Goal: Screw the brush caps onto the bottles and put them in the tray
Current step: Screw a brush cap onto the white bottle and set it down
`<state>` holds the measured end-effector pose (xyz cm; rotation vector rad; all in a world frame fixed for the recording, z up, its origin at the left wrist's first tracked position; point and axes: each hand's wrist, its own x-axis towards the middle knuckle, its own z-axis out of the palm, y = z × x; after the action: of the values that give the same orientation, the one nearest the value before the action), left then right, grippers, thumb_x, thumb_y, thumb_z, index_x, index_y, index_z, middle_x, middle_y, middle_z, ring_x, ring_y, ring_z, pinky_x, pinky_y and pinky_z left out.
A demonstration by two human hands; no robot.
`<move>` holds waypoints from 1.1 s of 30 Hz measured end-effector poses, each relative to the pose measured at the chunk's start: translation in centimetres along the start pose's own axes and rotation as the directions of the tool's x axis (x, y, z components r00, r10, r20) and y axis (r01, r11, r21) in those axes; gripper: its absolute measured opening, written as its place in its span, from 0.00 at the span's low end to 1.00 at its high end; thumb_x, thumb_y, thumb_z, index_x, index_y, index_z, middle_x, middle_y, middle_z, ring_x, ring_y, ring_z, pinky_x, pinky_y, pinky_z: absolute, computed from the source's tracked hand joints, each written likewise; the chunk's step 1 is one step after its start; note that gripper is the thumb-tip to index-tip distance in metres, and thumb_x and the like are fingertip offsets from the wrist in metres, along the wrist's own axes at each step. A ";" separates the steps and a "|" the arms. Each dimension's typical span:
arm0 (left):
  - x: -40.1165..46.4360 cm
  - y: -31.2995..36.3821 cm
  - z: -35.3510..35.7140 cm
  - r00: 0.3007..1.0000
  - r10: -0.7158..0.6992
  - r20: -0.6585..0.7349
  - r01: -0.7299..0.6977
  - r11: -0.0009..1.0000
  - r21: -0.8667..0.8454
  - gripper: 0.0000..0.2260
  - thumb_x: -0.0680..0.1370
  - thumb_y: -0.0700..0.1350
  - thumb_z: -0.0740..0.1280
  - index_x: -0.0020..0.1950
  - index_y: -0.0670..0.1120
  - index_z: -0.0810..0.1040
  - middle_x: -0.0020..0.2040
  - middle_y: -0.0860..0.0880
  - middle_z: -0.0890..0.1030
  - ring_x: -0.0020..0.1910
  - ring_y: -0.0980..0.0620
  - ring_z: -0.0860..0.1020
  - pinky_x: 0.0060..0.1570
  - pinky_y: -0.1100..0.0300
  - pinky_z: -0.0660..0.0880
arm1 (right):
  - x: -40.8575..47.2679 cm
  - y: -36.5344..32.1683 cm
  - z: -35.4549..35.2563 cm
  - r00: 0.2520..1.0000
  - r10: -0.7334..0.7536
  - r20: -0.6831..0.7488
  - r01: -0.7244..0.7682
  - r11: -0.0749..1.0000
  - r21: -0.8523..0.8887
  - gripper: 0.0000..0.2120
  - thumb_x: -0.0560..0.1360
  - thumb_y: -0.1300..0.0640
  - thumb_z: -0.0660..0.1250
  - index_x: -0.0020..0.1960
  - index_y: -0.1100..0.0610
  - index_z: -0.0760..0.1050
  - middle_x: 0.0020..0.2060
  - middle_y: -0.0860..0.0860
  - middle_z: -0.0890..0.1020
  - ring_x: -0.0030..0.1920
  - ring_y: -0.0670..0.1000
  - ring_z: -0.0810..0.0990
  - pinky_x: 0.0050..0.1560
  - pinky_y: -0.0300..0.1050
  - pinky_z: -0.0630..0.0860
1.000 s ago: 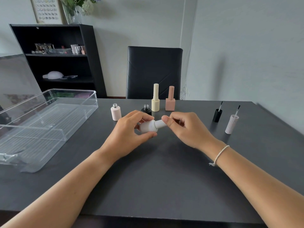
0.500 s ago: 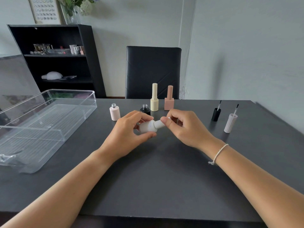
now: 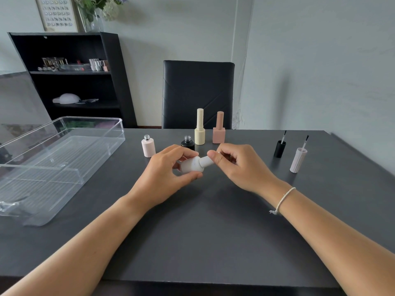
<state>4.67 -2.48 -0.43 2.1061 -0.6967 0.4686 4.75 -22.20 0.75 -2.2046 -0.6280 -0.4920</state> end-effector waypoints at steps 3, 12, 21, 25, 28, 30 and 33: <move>-0.1 -0.1 0.0 1.000 -0.011 -0.009 0.011 1.000 -0.018 0.15 0.67 0.48 0.75 0.51 0.55 0.77 0.48 0.59 0.79 0.48 0.59 0.76 0.48 0.67 0.75 | 0.0 0.1 -0.1 1.000 0.001 0.007 -0.002 0.999 0.032 0.15 0.75 0.47 0.63 0.35 0.56 0.71 0.23 0.43 0.68 0.26 0.43 0.68 0.30 0.33 0.64; 0.0 -0.1 0.1 0.998 -0.050 0.033 0.053 0.994 -0.095 0.14 0.68 0.50 0.74 0.52 0.58 0.77 0.48 0.60 0.80 0.49 0.59 0.78 0.47 0.67 0.77 | 0.1 0.0 -0.2 0.998 -0.061 0.006 0.060 0.995 0.081 0.04 0.73 0.57 0.67 0.44 0.58 0.74 0.32 0.41 0.73 0.31 0.39 0.73 0.32 0.28 0.66; 0.1 -0.5 0.4 0.989 -0.075 0.130 0.076 0.997 -0.006 0.14 0.68 0.59 0.69 0.52 0.59 0.76 0.47 0.59 0.80 0.48 0.62 0.77 0.47 0.69 0.74 | 0.8 0.2 -1.5 0.986 -0.014 -0.164 0.029 0.996 0.087 0.06 0.73 0.55 0.68 0.39 0.55 0.74 0.29 0.43 0.74 0.28 0.39 0.71 0.30 0.27 0.64; 0.1 -0.8 0.6 0.981 -0.074 0.181 0.061 0.995 0.080 0.08 0.71 0.53 0.70 0.49 0.58 0.77 0.46 0.63 0.78 0.47 0.68 0.74 0.46 0.77 0.68 | 2.1 1.5 -2.8 0.953 0.097 -0.288 -0.092 0.995 0.031 0.09 0.72 0.50 0.68 0.37 0.54 0.74 0.29 0.42 0.74 0.29 0.38 0.70 0.30 0.28 0.64; 0.1 -1.0 0.8 0.975 -0.070 0.210 0.037 0.987 0.157 0.08 0.72 0.53 0.69 0.50 0.55 0.79 0.48 0.61 0.79 0.49 0.67 0.74 0.46 0.78 0.66 | 3.7 2.7 -3.5 0.925 0.164 -0.344 -0.186 0.982 -0.032 0.11 0.72 0.49 0.68 0.40 0.56 0.74 0.31 0.42 0.74 0.31 0.41 0.71 0.31 0.29 0.65; 0.1 -1.2 0.9 0.972 -0.060 0.225 0.011 0.977 0.212 0.10 0.72 0.53 0.69 0.52 0.54 0.80 0.52 0.59 0.80 0.51 0.65 0.73 0.50 0.77 0.65 | 4.8 3.4 -3.7 0.908 0.200 -0.368 -0.238 0.970 -0.059 0.11 0.72 0.48 0.67 0.41 0.57 0.74 0.32 0.44 0.76 0.33 0.44 0.72 0.34 0.38 0.67; 0.0 -1.2 0.9 0.969 -0.056 0.241 -0.006 0.968 0.252 0.11 0.72 0.54 0.68 0.54 0.54 0.81 0.56 0.59 0.78 0.53 0.65 0.70 0.50 0.80 0.62 | 6.3 4.2 -3.5 0.884 0.268 -0.384 -0.327 0.940 -0.096 0.13 0.73 0.47 0.66 0.44 0.57 0.74 0.39 0.50 0.79 0.39 0.52 0.75 0.39 0.44 0.69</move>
<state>5.56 -2.64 -1.70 2.4387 -0.7842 0.2941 11.74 -25.59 3.84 -2.2217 -0.0461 -0.7853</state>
